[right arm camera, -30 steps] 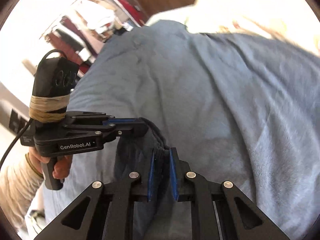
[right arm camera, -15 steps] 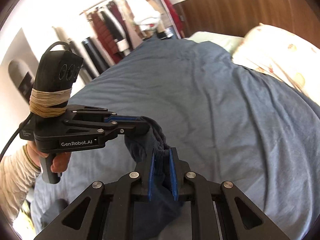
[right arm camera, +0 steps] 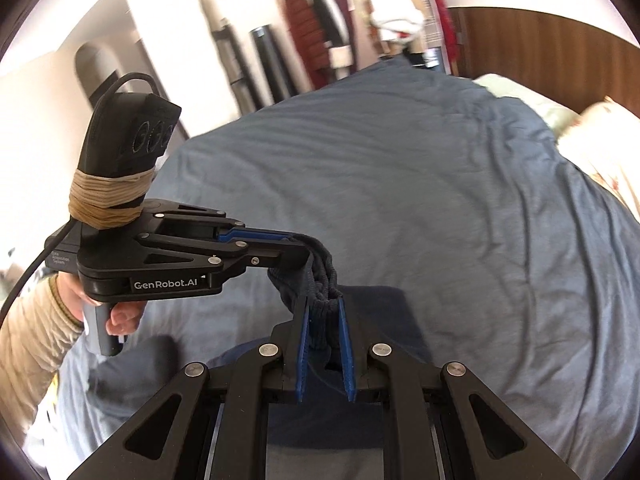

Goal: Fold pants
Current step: 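Lower the folded end onto the pants and open both grippers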

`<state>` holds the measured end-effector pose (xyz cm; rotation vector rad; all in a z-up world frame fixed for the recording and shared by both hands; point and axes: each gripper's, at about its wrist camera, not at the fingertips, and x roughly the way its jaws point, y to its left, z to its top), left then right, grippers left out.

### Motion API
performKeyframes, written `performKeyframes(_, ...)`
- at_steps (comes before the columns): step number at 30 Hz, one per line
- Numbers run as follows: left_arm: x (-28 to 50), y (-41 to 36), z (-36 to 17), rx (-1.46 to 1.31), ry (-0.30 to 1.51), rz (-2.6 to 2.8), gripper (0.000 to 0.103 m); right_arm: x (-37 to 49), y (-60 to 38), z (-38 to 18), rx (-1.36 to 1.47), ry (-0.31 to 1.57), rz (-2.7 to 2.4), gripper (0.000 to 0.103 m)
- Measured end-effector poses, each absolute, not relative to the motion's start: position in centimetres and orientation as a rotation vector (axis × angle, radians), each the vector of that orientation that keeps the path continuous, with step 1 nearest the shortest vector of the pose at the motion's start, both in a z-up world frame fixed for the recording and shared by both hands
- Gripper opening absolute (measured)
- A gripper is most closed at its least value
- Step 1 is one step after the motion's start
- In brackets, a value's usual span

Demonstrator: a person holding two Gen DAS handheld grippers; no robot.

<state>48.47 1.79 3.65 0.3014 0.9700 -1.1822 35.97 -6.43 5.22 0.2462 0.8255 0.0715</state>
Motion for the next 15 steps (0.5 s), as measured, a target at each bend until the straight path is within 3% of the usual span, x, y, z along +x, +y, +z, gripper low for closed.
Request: performKeyframes(15, 46.7, 11.8, -4.5, 0.213, 1.097, -1.085, 0.012, 35.8, 3.1, -0.9, 0.154, 0.965, 0.206, 0.015)
